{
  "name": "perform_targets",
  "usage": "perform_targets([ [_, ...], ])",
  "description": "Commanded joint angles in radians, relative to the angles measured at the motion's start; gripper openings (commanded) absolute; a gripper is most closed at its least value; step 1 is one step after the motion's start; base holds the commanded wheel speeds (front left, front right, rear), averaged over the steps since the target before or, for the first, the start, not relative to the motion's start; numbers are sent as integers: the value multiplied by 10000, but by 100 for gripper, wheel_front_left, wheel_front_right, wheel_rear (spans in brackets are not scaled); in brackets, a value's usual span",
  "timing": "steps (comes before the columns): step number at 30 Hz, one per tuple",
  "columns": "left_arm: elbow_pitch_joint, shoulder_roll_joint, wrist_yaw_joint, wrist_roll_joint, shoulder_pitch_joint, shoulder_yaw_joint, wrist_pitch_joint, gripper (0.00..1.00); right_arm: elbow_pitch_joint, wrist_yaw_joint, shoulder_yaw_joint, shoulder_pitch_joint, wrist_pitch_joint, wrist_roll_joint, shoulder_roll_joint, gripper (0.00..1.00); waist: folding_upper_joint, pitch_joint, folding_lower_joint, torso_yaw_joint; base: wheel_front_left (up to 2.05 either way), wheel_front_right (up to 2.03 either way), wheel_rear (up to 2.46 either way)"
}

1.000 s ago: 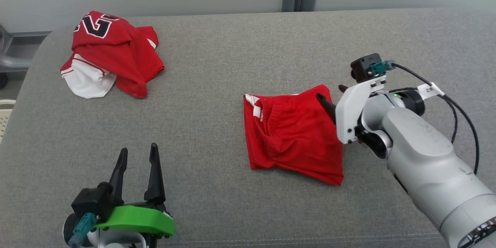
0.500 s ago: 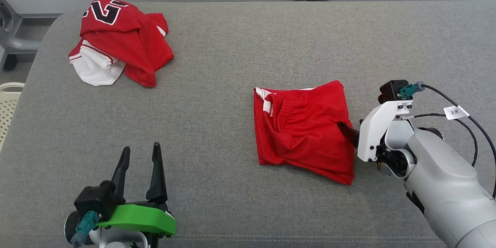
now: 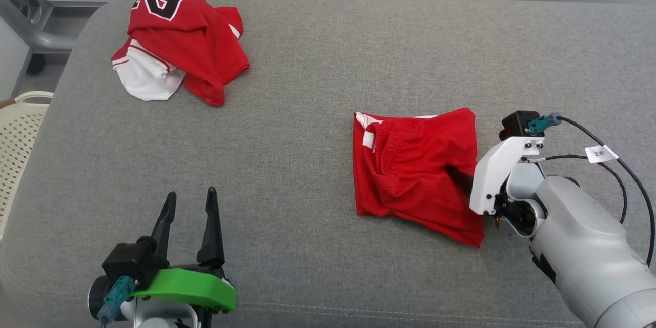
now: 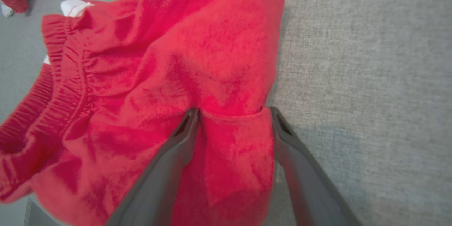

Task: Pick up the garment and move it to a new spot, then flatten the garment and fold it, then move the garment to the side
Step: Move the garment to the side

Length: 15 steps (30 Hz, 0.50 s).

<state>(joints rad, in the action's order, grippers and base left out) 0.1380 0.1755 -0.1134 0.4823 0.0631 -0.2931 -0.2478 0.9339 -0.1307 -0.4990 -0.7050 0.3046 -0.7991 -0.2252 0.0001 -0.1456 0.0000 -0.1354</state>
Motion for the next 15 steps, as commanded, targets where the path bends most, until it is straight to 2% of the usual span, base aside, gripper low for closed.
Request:
perform_targets([
  [1, -21, 92, -23, -80, 125, -6, -22, 100, 137, 0, -39, -82, -196, 112, -67, 0, -1, 12, 0, 5, 0, 0, 0],
  [7, -227, 138, -51, -149, 171, -116, 1, 100, 365, 2, -151, -511, -807, 477, -328, 0, -1, -36, 0, 288, 0, 0, 0],
  [15, -461, 182, -28, -260, 384, -281, 98, 100, 553, 2, -231, -1170, -1210, 804, -778, 0, -1, -295, 0, 1089, 0, 0, 0],
])
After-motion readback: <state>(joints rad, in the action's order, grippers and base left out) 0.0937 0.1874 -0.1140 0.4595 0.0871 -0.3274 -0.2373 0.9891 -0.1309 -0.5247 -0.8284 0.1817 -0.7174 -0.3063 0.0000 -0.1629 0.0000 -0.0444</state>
